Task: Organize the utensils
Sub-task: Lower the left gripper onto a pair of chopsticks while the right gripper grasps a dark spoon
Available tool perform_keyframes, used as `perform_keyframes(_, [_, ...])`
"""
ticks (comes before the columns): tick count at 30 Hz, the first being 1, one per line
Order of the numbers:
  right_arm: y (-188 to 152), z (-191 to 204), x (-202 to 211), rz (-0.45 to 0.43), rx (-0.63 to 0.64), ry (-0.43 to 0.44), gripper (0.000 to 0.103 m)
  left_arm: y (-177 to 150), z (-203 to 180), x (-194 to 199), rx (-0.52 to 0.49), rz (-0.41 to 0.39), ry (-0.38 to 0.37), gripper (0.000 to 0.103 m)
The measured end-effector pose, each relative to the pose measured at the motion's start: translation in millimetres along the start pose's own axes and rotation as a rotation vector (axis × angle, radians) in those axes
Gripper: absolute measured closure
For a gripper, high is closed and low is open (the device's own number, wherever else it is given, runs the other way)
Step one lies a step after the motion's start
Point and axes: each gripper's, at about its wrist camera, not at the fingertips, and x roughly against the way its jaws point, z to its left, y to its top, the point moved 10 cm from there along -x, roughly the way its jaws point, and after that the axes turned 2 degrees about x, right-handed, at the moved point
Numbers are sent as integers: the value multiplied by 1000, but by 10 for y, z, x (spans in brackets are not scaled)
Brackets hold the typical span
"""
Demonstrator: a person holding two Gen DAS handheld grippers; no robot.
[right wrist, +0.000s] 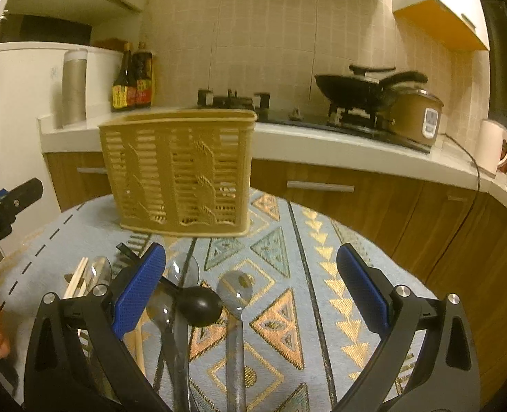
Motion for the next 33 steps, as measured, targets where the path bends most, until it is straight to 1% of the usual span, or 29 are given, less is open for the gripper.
perform_keyframes(1, [-3,-12,-9,7,-8,8,8,-16,32,-27,-1,24,4,8])
perform_keyframes(4, [-12,-20,-40,30,-10,22,8,-136,109,-139,-35,146,22,9])
perform_keyframes(6, [-5,6,-72,59,26,41,8,-181,142,-170,-59,202,10,14])
perform_keyframes(7, [3,32,-90,79,49,59,8,-205,155,-181,-66,231,1,15])
perform_keyframes(10, [42,115,-131,130,122,109,8,-312,185,-199,-90,348,-44,30])
perform_keyframes(11, [50,142,-140,144,141,129,8,-385,199,-199,-98,392,-58,34])
perform_keyframes(13, [77,203,-160,172,185,165,9,-513,182,-207,-110,460,-98,36])
perform_keyframes(14, [85,221,-165,179,200,171,11,-612,148,-201,-116,511,-131,40])
perform_keyframes(16, [96,281,-182,198,236,200,21,-773,59,-183,-121,574,-191,45])
perform_keyframes(17, [99,310,-199,213,250,213,23,-845,4,-159,-126,599,-212,47])
perform_keyframes(18, [97,328,-216,227,257,223,28,-909,-42,-141,-133,620,-227,48])
perform_keyframes(19, [95,344,-224,241,261,232,32,-975,-87,-129,-144,639,-238,50])
perform_keyframes(20, [91,368,-239,257,262,248,32,-1011,-116,-123,-155,647,-239,51])
perform_keyframes(24, [60,434,-263,288,271,283,35,-1136,-179,-154,-207,665,-208,52])
perform_keyframes(27, [43,462,-279,298,289,290,39,-1129,-212,-182,-259,662,-168,54])
perform_keyframes(31, [-8,485,-336,328,317,300,48,-1093,-192,-180,-278,687,-159,58])
perform_keyframes(33, [-27,523,-381,347,339,317,49,-1080,-186,-196,-278,706,-155,59])
